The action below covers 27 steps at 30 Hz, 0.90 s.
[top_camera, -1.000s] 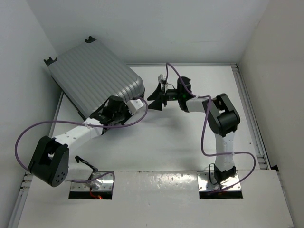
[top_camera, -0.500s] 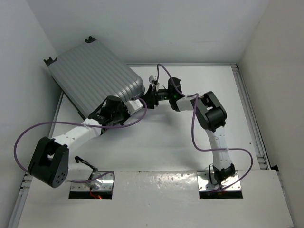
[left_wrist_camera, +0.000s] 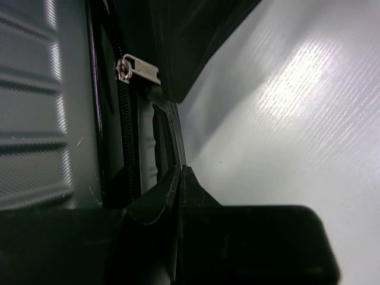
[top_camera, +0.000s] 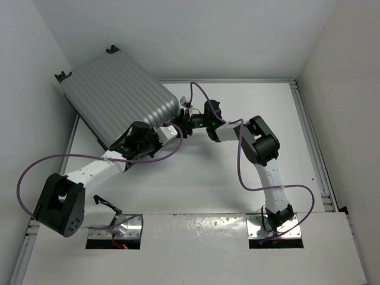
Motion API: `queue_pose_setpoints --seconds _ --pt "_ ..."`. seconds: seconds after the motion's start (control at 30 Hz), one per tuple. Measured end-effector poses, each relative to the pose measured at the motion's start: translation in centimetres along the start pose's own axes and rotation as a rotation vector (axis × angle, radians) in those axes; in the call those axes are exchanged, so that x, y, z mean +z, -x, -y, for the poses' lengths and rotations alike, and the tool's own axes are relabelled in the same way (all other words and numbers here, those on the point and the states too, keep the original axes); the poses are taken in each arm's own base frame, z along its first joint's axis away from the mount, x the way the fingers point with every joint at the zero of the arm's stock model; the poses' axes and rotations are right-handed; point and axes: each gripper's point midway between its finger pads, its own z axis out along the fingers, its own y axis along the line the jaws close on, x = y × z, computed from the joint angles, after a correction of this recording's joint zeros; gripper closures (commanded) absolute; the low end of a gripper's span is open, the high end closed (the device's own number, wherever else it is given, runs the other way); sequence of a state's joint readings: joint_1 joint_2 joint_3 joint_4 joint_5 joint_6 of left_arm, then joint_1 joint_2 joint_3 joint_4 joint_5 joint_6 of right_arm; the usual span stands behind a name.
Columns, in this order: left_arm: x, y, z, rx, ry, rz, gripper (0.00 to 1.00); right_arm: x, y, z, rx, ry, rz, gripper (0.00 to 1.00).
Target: Pack the luggage
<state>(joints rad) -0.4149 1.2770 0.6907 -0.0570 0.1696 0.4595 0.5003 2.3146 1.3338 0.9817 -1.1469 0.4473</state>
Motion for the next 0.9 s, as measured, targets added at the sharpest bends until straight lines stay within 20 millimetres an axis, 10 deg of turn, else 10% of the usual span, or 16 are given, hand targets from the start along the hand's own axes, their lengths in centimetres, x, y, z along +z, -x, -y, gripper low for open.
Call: queue_pose_setpoints --seconds 0.3,0.53,0.9 --pt "0.0 0.0 0.0 0.000 0.003 0.006 0.94 1.4 -0.4 -0.7 0.001 0.010 0.004 0.79" --pt "0.0 0.0 0.7 -0.005 -0.033 0.013 0.66 1.5 -0.5 0.0 0.014 -0.029 0.017 0.98" --pt "0.9 -0.6 0.9 0.001 -0.062 -0.036 0.63 1.1 -0.3 0.4 0.018 -0.045 0.022 1.00"
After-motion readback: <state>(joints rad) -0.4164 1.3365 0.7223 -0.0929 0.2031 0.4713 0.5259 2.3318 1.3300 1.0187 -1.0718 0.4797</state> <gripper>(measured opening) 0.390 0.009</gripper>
